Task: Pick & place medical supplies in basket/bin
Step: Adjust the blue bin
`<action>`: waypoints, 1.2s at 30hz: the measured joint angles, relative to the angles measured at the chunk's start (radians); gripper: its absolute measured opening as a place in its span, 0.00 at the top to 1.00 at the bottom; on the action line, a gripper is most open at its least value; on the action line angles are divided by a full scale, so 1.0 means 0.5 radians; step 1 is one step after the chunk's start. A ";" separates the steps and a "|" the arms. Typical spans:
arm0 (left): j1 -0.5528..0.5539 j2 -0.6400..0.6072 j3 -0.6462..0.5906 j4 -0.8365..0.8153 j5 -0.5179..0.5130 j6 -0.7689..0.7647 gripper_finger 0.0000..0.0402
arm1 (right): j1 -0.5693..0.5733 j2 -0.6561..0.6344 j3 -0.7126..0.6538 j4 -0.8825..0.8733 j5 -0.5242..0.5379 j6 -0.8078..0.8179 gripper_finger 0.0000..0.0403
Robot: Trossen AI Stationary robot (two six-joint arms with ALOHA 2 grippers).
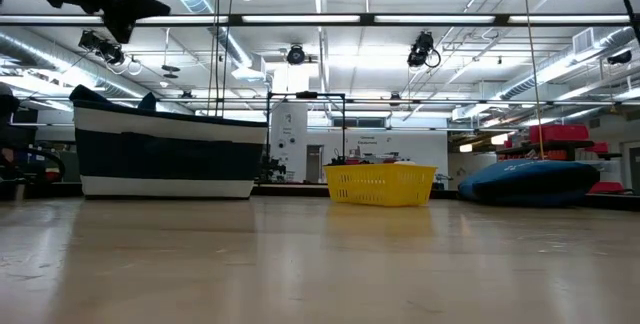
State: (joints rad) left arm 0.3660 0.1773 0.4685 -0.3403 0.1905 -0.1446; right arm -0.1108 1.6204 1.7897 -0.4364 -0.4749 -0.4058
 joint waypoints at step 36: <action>-0.548 0.929 -0.422 1.348 -0.588 0.412 0.46 | 0.264 -1.108 -3.236 2.828 0.716 0.547 0.98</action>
State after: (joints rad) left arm 0.0920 0.6418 0.2577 0.3336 -0.1035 0.0614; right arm 0.0211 1.0664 0.1718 0.9774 -0.1171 -0.1325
